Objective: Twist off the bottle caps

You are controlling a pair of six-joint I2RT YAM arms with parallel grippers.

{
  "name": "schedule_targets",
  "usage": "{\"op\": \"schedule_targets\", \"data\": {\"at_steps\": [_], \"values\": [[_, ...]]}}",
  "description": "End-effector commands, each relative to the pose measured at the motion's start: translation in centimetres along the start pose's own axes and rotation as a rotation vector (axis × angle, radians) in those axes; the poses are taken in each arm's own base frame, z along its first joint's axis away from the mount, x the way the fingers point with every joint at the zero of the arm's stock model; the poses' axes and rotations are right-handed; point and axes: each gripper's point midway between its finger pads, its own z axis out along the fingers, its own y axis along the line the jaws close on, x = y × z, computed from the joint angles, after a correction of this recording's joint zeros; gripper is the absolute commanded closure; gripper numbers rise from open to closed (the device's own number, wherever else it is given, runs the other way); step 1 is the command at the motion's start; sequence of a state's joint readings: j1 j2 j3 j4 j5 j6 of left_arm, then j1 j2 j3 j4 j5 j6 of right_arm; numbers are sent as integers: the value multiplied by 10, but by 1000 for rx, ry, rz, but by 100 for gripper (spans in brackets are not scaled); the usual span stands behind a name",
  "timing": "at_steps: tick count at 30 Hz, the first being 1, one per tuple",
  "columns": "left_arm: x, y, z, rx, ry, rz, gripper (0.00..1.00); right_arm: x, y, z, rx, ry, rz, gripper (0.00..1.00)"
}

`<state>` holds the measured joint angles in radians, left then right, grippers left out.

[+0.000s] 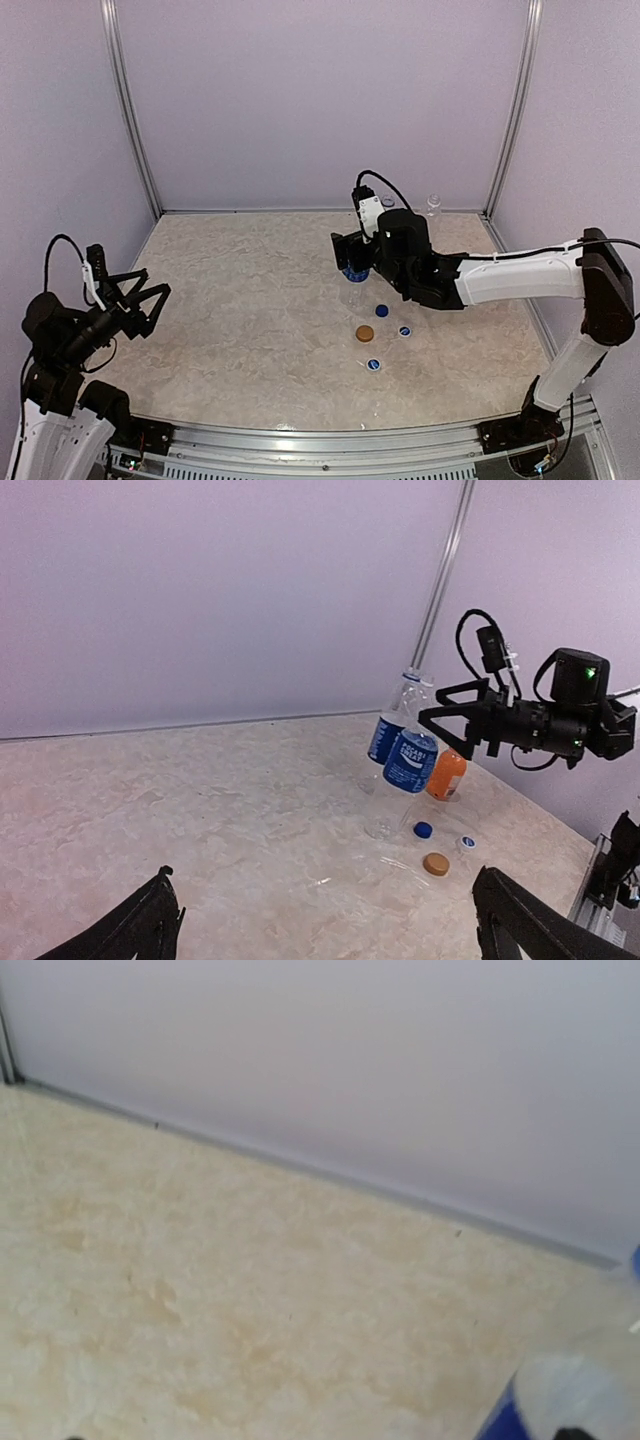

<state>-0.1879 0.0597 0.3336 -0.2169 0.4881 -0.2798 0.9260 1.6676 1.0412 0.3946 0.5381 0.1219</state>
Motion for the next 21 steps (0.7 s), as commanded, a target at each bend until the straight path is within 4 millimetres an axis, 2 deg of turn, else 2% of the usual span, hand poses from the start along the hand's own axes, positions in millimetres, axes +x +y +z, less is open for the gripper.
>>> {"op": "schedule_targets", "data": {"at_steps": [1, 3, 5, 7, 9, 10, 13, 15, 19, 20, 21], "values": [[-9, 28, -4, -165, -30, 29, 1, -40, -18, -17, 40, -39, -17, 1], [-9, 27, -4, -165, -32, 30, 1, -53, -32, -25, 80, -43, -14, 1], [-11, 31, -5, -186, -37, 27, 1, -65, -58, -34, 152, -41, 23, 1], [-12, 42, -7, -249, -47, 29, 1, -70, -94, -48, 262, -38, 68, 1], [-16, 58, -13, -345, -64, 37, 1, -59, -138, -67, 396, -20, 109, 1], [-18, 67, -17, -401, -73, 42, 1, -52, -162, -78, 456, -7, 141, 1], [-21, 91, -30, -551, -86, 54, 1, -14, -223, -116, 593, 51, 237, 1], [-23, 108, -41, -663, -94, 57, 1, 14, -250, -145, 661, 59, 296, 1], [-21, 113, -44, -692, -85, 43, 1, 57, -271, -192, 690, 23, 425, 1], [-19, 113, -43, -685, -80, 39, 1, 74, -271, -198, 692, 37, 435, 1], [-19, 113, -41, -677, -76, 36, 1, 82, -270, -202, 683, 37, 450, 1]]}}
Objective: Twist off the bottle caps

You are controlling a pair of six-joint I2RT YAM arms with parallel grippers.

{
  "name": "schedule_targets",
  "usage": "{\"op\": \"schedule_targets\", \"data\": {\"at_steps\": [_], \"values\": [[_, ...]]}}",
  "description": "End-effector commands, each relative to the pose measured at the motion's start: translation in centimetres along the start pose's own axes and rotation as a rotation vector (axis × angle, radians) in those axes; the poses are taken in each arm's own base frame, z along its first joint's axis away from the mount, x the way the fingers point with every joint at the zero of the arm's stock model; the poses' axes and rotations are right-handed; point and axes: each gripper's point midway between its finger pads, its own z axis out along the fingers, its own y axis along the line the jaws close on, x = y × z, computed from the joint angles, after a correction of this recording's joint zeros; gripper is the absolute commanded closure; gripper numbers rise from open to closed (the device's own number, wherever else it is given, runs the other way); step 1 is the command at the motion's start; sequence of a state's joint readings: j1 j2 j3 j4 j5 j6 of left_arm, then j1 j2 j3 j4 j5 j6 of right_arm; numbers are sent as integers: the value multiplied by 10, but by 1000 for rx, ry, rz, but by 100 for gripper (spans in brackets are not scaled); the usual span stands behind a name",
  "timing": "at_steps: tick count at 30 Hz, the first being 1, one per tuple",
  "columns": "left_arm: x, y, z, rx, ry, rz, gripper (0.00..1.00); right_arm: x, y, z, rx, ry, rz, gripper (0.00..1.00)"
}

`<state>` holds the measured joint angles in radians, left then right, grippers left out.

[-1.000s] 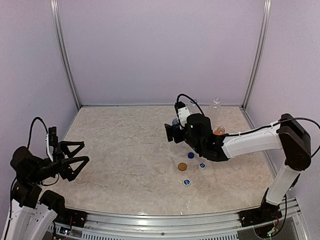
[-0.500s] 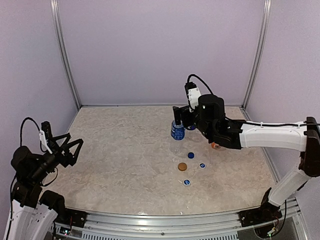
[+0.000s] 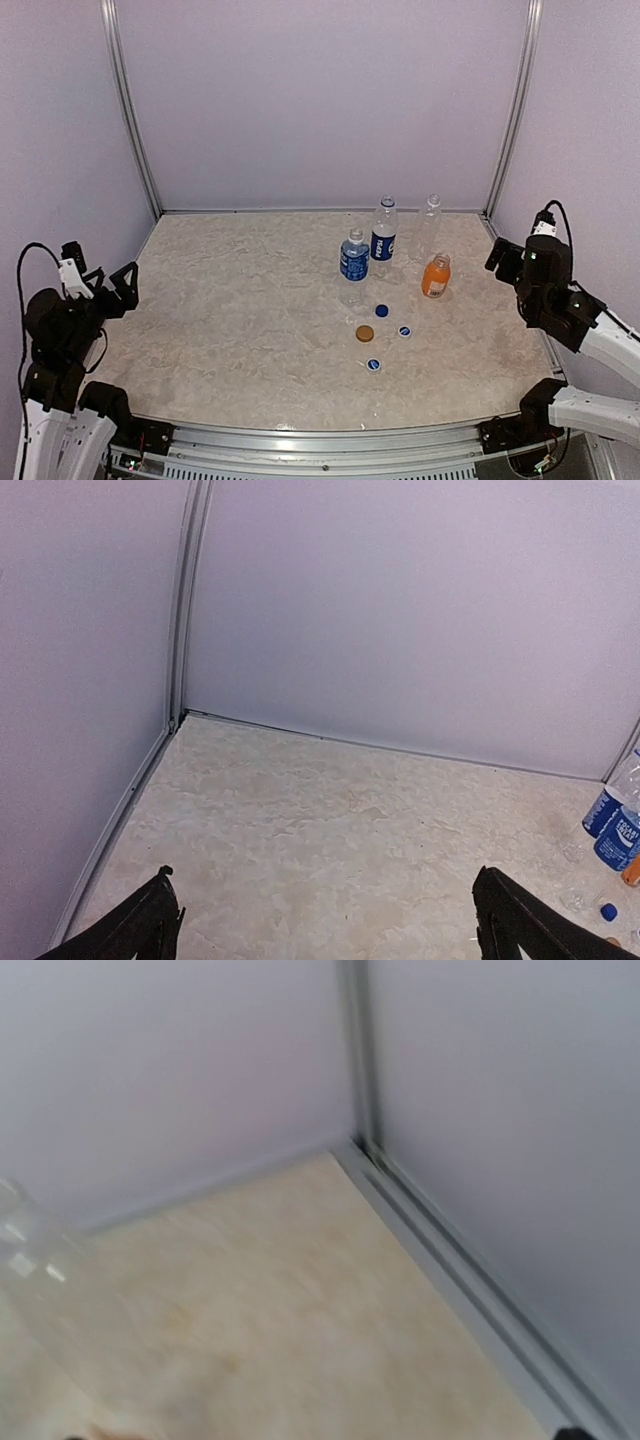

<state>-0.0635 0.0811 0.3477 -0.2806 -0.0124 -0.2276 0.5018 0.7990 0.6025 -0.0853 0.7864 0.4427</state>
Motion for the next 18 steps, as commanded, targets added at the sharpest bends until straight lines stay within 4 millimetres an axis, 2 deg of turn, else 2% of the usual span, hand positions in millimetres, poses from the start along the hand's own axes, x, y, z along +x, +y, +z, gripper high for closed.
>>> {"op": "schedule_targets", "data": {"at_steps": [1, 6, 10, 18], "values": [[-1, 8, 0, -48, 16, 7, 1, 58, -34, -13, 17, 100, 66, 1], [6, 6, 4, -33, 52, 6, 1, 89, -37, -19, -52, 136, 123, 1], [11, 4, 7, -14, 76, 3, 1, 106, -40, -19, -66, 144, 145, 1], [18, 7, 11, -21, 105, -2, 1, 119, -52, -17, -8, 147, 166, 1]]}}
